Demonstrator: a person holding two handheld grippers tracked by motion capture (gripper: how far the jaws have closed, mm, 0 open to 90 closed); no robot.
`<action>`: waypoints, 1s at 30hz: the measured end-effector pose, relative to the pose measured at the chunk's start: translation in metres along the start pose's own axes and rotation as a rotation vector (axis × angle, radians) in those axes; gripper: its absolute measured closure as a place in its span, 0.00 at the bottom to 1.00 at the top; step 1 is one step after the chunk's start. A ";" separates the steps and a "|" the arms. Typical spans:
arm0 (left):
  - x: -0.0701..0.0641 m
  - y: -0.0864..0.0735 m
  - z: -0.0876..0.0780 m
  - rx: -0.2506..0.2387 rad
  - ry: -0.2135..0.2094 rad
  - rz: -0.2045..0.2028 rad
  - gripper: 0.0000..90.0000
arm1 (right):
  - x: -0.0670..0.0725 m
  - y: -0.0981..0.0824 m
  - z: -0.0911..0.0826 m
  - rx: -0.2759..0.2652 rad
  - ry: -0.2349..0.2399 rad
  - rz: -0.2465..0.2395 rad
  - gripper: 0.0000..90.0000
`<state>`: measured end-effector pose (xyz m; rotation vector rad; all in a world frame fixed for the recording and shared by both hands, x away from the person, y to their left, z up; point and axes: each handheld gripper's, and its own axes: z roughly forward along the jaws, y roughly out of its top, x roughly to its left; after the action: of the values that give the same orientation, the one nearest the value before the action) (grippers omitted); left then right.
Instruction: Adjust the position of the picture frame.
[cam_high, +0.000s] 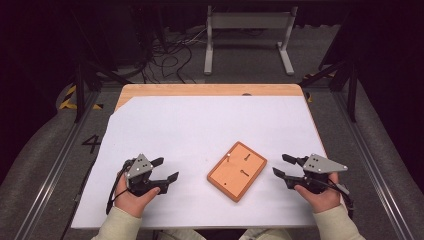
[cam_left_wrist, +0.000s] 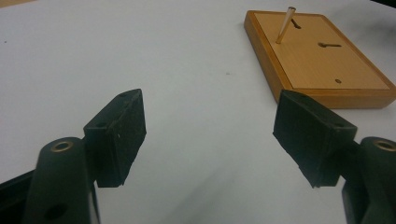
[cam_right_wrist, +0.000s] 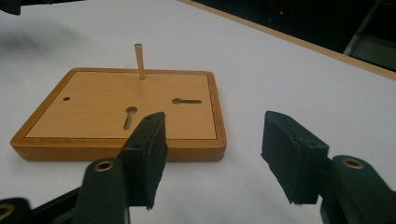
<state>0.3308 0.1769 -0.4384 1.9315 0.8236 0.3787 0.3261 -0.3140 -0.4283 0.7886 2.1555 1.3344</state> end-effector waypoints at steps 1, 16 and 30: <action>0.000 0.000 0.000 0.003 -0.005 0.002 0.29 | 0.000 0.000 -0.001 0.003 0.000 -0.001 0.48; -0.003 0.007 -0.002 0.008 -0.014 -0.009 0.40 | 0.003 0.005 -0.007 0.050 0.017 -0.006 0.75; -0.005 0.007 0.001 0.018 -0.030 -0.024 0.41 | 0.004 0.009 0.005 0.219 0.058 0.049 1.00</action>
<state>0.3303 0.1702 -0.4322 1.9380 0.8326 0.3278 0.3286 -0.3044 -0.4222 0.9021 2.3712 1.1703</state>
